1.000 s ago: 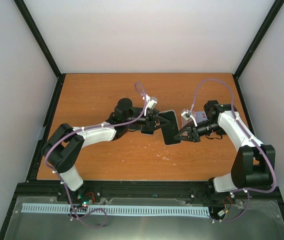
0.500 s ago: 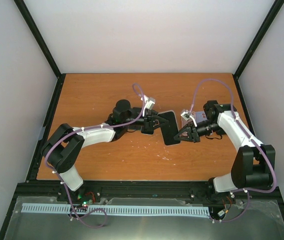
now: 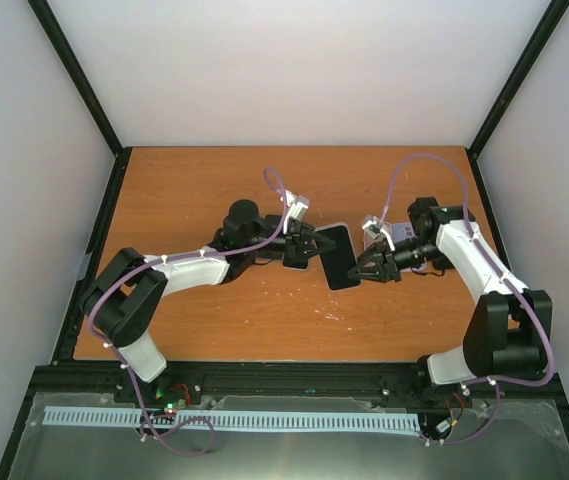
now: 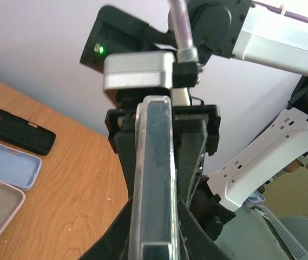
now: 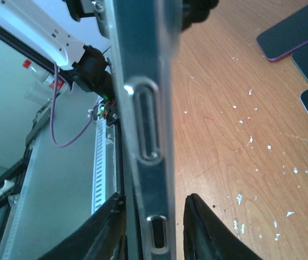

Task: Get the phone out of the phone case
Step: Adjust the phone.

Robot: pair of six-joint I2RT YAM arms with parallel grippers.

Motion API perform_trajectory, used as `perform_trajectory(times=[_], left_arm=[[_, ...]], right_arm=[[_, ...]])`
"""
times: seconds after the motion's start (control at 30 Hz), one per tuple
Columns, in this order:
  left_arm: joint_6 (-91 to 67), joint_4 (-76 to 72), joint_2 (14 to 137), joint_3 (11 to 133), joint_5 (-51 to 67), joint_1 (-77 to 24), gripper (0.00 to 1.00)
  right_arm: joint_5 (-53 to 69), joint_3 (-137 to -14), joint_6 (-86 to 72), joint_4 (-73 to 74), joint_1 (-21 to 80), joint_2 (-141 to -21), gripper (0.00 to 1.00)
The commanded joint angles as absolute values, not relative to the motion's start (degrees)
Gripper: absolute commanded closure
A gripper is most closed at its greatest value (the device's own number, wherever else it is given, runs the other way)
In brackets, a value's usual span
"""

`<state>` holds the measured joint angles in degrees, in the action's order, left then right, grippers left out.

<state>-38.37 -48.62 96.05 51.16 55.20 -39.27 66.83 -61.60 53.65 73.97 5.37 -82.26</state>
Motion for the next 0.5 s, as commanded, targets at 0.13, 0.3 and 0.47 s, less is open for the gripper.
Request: perform_trajectory(times=[0.13, 0.3, 0.47], left_arm=[[-35.5, -41.2, 91.4, 55.2, 60.5, -36.2, 0.99], [-35.3, -35.4, 89.6, 57.8, 66.5, -35.1, 0.99], [-39.7, -39.0, 88.9, 57.8, 71.0, -35.1, 1.00]], right_arm=[[63.2, -70.2, 61.7, 79.8, 5.4, -79.0, 0.44], [53.8, -70.5, 71.6, 84.9, 5.7, -75.4, 0.37], [50.1, -67.9, 72.6, 84.5, 6.7, -72.5, 0.38]])
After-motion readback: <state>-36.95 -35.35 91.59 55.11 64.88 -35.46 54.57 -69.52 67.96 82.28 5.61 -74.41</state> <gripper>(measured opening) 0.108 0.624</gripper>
